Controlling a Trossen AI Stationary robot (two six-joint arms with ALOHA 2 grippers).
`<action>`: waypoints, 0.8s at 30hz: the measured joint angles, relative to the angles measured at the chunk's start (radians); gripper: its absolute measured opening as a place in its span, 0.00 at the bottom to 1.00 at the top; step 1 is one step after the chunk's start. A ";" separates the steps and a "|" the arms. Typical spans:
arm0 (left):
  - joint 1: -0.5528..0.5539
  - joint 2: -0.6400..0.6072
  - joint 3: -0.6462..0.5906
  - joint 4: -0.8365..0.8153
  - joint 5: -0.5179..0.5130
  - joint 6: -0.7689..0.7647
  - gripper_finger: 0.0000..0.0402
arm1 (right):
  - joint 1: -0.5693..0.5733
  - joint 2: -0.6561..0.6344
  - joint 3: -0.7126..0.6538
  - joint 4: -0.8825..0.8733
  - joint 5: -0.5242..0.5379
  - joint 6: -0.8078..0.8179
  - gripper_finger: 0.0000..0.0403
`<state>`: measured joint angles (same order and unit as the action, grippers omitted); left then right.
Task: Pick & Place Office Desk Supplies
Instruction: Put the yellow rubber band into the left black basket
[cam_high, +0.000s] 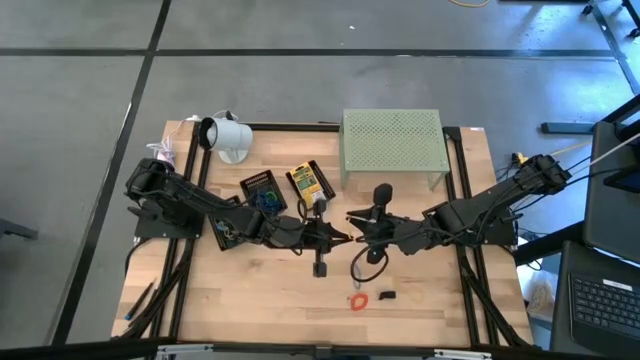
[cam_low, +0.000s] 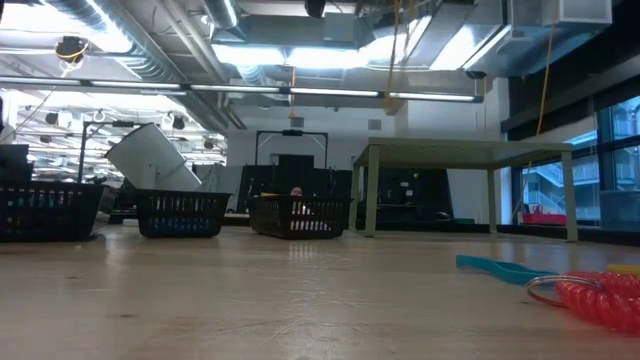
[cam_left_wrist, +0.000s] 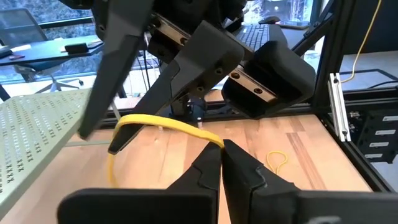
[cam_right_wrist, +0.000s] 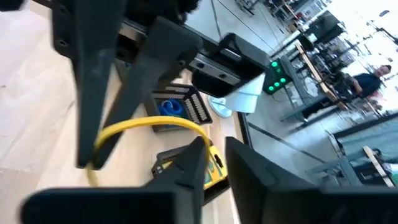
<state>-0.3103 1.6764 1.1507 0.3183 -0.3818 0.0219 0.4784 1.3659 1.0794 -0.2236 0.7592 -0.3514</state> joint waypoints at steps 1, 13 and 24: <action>0.000 0.000 0.000 0.000 -0.003 0.000 0.01 | 0.000 0.000 0.000 -0.002 0.012 0.004 0.19; 0.000 0.000 0.000 -0.054 -0.152 0.000 0.01 | 0.007 -0.127 0.001 -0.390 -0.229 0.471 0.57; 0.072 -0.065 0.000 -0.485 -0.189 -0.316 0.01 | 0.019 -0.167 0.001 -0.555 -0.375 0.658 0.61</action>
<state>-0.2380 1.6113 1.1507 -0.1667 -0.5709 -0.2942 0.4970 1.1984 1.0805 -0.7782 0.3841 0.3069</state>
